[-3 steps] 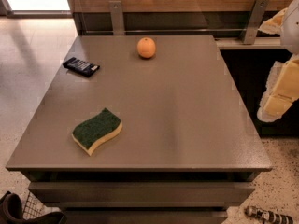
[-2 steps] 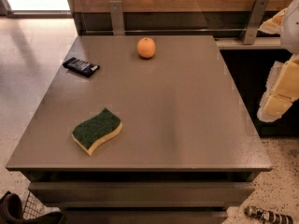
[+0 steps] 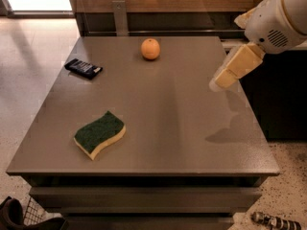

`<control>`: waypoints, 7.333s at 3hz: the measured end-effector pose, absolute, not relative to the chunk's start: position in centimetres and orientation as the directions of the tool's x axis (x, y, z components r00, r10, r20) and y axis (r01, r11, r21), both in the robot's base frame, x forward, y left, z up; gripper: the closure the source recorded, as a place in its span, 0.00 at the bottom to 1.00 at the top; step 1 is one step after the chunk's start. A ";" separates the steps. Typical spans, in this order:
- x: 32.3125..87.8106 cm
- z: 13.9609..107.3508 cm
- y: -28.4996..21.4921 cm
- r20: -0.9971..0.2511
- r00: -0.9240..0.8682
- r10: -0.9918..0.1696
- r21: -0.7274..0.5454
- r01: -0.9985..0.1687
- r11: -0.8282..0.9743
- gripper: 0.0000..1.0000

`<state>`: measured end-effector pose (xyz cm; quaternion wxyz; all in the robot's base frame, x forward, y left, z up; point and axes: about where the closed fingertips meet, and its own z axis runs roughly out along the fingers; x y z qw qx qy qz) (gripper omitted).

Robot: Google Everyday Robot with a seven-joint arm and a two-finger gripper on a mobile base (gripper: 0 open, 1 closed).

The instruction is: Pick rxbar blueberry

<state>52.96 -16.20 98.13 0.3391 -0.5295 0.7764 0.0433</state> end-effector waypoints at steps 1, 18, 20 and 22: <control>57.0 96.9 -12.0 -0.735 -0.192 -0.651 -0.222 -0.839 0.498 0.00; 74.1 81.4 21.7 -0.946 -0.088 -0.311 -0.034 -0.930 0.365 0.92; 74.1 81.5 21.7 -0.946 -0.088 -0.311 -0.034 -0.930 0.365 1.00; 74.1 81.5 21.7 -0.946 -0.088 -0.311 -0.034 -0.931 0.365 1.00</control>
Offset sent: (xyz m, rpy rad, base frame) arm 0.0851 0.1233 -0.0269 0.4640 -0.1393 0.0106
